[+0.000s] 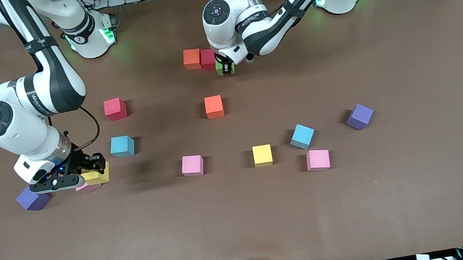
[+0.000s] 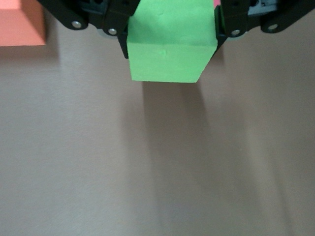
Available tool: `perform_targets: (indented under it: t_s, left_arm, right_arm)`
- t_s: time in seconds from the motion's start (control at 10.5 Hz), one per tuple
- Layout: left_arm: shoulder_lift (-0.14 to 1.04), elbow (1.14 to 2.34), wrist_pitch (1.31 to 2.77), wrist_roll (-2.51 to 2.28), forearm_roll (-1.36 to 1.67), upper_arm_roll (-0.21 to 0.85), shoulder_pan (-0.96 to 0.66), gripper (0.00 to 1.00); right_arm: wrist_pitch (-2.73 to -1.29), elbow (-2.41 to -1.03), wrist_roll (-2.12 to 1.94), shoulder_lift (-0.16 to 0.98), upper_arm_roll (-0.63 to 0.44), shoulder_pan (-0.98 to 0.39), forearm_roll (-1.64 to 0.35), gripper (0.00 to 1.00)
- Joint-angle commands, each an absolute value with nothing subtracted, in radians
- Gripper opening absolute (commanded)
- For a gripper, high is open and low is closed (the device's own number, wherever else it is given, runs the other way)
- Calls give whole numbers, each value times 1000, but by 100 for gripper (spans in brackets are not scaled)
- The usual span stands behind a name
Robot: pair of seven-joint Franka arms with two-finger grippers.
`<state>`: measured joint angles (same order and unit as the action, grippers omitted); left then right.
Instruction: Form number 2 with 11 blocks
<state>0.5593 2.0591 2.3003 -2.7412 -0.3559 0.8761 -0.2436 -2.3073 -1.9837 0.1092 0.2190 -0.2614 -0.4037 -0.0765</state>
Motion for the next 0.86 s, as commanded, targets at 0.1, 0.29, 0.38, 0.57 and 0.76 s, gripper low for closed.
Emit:
perform_targets:
  t_s: [0.1, 0.29, 0.38, 0.57, 0.76]
  left_arm:
    - [548, 2129, 2356, -2856, -354, 914, -225, 0]
    - [543, 2147, 2371, -2856, -354, 925, -222, 0]
    - [540, 2158, 2388, -2856, -354, 927, -222, 0]
    - [540, 2167, 2402, -2856, -354, 925, -224, 0]
    - [541, 2172, 2404, -2856, -354, 925, -222, 0]
  right_arm:
    - [-2299, -1985, 124, 218, -259, -406, -77, 41]
    - [-2299, -1983, 123, 218, -259, -407, -77, 41]
    - [-2301, -1983, 123, 218, -259, -407, -77, 41]
    - [-2299, -1985, 123, 218, -259, -407, -77, 41]
    - [-2299, -1985, 123, 218, -259, -408, -77, 41]
